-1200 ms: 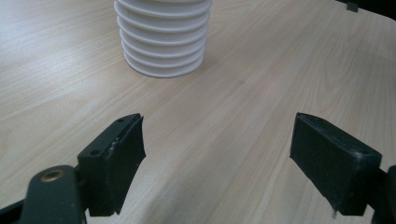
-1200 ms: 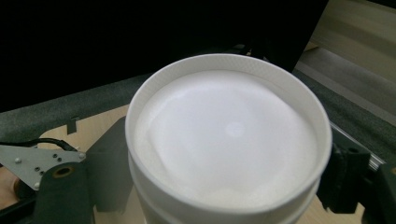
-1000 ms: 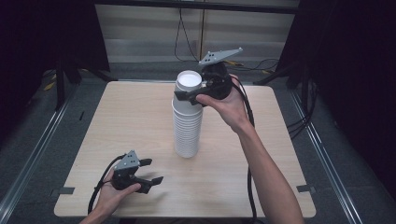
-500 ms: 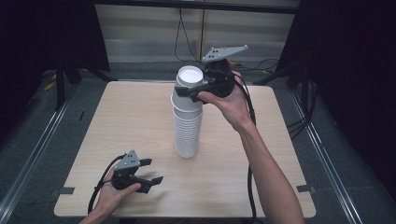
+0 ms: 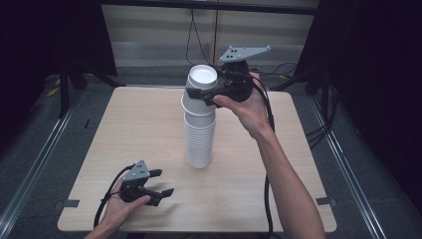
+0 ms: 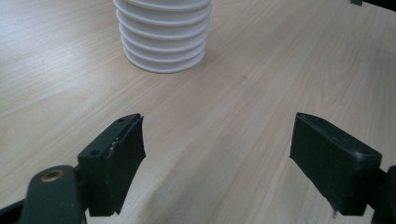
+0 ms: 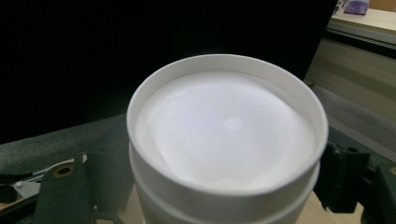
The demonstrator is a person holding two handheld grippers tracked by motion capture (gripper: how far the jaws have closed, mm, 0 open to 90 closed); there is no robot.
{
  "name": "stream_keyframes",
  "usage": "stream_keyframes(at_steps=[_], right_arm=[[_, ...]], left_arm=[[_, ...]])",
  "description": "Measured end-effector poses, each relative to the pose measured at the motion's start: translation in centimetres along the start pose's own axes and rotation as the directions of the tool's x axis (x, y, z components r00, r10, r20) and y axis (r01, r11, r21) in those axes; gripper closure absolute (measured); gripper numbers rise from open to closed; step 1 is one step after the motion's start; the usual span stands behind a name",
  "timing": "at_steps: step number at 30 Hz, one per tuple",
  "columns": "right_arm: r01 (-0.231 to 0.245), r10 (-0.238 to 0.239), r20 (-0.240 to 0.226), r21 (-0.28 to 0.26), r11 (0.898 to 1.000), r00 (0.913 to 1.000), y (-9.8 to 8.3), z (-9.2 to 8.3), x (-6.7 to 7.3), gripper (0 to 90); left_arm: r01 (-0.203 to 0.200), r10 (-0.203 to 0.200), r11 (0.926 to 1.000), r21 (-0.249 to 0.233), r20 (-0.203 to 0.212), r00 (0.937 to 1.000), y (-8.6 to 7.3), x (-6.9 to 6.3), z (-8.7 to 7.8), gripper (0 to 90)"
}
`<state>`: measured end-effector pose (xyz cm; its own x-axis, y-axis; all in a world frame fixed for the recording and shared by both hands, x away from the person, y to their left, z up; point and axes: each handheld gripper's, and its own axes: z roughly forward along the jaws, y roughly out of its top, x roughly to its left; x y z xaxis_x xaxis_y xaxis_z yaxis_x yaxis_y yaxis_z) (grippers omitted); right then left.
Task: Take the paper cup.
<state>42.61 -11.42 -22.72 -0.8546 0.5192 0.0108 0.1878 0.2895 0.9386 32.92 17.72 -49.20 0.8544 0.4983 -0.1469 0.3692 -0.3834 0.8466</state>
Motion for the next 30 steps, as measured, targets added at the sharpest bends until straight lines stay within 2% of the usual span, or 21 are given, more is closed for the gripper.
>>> stream_keyframes(at_steps=[5,11,16,23,27,30], right_arm=[[0.001,-0.001,0.001,-0.039,0.999,1.0,0.2,-0.3,0.0,21.5],[-0.003,0.002,-0.003,-0.114,0.993,1.0,0.4,-1.0,-0.1,21.6],[-0.006,0.006,-0.004,-0.134,0.991,1.0,0.4,-1.4,-0.2,21.5],[-0.033,0.028,-0.027,-0.204,0.978,0.9993,0.1,-2.1,-0.3,21.7],[-0.04,0.036,-0.022,-0.211,0.977,0.9991,-0.1,-2.4,-0.3,21.7],[-0.049,0.045,-0.026,-0.232,0.971,0.9987,-0.2,-2.8,-0.4,21.7]], left_arm=[[0.003,-0.003,1.0,-0.007,0.005,1.0,0.0,0.0,0.0,17.5],[-0.003,0.003,0.9999,-0.016,0.004,1.0,0.1,0.0,-0.2,17.5],[0.0,0.0,0.9998,-0.017,0.004,1.0,0.1,0.0,-0.2,17.5],[-0.008,0.008,0.9998,-0.016,0.002,1.0,0.1,0.0,-0.2,17.5],[-0.007,0.007,0.9998,-0.016,0.002,1.0,0.1,0.0,-0.2,17.5],[-0.005,0.005,0.9998,-0.018,0.001,1.0,0.1,0.0,-0.2,17.5]])
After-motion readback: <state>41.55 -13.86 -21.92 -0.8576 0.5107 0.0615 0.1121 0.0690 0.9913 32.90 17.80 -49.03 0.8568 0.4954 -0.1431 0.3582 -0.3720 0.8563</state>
